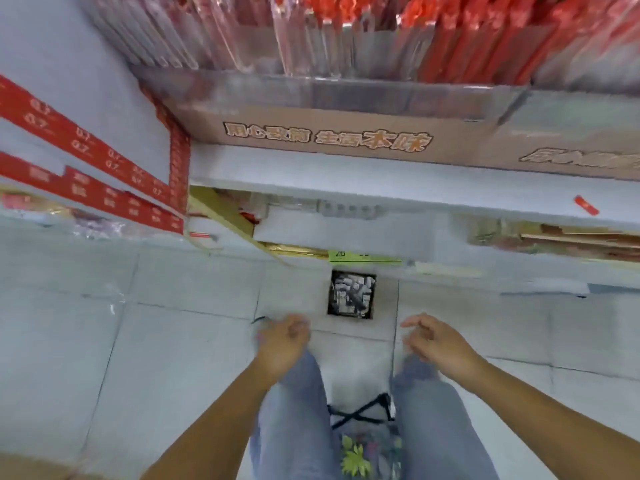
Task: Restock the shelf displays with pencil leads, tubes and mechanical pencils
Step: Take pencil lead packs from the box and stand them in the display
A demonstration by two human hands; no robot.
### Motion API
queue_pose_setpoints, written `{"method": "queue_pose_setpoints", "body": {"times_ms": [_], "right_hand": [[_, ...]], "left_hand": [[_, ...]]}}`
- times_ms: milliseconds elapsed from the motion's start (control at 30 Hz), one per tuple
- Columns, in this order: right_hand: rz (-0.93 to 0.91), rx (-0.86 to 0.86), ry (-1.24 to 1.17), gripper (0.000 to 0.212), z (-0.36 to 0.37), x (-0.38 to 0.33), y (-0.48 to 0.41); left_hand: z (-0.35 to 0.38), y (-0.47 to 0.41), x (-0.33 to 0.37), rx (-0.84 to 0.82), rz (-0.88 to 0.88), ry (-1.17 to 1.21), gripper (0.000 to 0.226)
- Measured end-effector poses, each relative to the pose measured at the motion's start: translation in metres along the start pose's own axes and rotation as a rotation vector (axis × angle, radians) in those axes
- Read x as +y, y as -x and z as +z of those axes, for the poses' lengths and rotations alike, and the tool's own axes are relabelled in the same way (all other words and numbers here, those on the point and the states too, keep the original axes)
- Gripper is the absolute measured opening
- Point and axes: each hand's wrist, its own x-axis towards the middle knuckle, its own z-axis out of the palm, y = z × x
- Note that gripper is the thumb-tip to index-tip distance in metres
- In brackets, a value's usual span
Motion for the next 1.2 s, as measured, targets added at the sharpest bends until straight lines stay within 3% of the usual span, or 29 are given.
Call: {"method": "queue_pose_setpoints", "body": {"times_ms": [233,533,667,800,933,1067,1200], "right_hand": [[-0.024,-0.079,0.256,0.020,0.049,0.050,-0.136],[-0.082,0.006,0.301,0.047,0.134,0.146,-0.373],[-0.217,0.076,0.349,0.060,0.171,0.186,-0.446],[-0.314,0.238,0.347,0.068,0.194,0.219,-0.489],[-0.366,0.373,0.237,0.053,0.203,0.227,-0.507],[-0.346,0.407,0.138,0.045,0.208,0.226,-0.511],[-0.365,0.322,0.077,0.047,0.220,0.219,-0.510]], "left_hand": [[0.066,-0.089,-0.074,-0.023,-0.063,0.037,0.023],[0.133,-0.303,-0.200,-0.066,0.002,0.005,0.041],[0.167,-0.374,-0.245,-0.073,0.081,0.039,0.053],[0.191,-0.412,-0.273,-0.054,0.168,0.049,0.054],[0.199,-0.420,-0.283,-0.053,0.302,0.147,0.040],[0.200,-0.415,-0.284,-0.039,0.356,0.142,0.038],[0.201,-0.417,-0.289,-0.037,0.364,0.114,0.041]]}}
